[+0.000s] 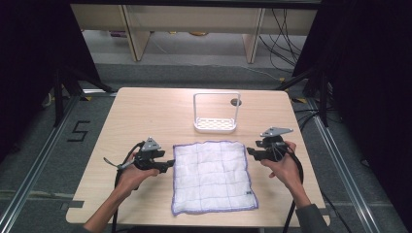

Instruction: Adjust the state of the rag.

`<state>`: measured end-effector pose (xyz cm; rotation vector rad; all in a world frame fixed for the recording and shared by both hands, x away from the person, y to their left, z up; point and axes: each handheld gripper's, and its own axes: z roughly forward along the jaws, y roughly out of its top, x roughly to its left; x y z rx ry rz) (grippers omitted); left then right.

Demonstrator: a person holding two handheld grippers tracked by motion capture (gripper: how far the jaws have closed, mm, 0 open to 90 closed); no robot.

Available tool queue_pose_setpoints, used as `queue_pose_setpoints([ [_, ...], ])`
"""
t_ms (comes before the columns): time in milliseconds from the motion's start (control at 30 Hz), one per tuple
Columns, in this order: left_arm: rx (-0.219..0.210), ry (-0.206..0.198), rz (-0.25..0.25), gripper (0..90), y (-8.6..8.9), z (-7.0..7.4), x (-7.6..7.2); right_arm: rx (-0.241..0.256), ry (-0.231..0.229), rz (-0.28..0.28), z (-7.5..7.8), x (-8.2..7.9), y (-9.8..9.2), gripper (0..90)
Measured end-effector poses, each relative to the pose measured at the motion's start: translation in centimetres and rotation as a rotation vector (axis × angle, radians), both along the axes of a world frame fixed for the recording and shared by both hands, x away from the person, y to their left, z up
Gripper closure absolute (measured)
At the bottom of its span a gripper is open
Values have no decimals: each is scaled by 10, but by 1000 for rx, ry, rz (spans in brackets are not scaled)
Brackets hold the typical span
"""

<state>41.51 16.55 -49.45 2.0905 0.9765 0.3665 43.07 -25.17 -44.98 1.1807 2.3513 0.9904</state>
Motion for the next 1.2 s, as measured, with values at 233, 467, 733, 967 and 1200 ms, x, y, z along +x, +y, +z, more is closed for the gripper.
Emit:
queue_pose_setpoints([
  [233,0,-4,19,388,-8,0,27,-24,24,17,-16,37,20,502],
  [467,-5,12,2,385,-18,-1,47,-55,93,21,-26,50,31,500],
  [733,34,22,-14,393,-28,-10,51,-80,99,24,-34,61,34,506],
  [967,47,13,-36,493,-30,-16,54,-73,94,20,-43,64,39,523],
  [1200,49,1,-91,752,-33,-17,53,-90,107,39,-45,65,41,652],
])
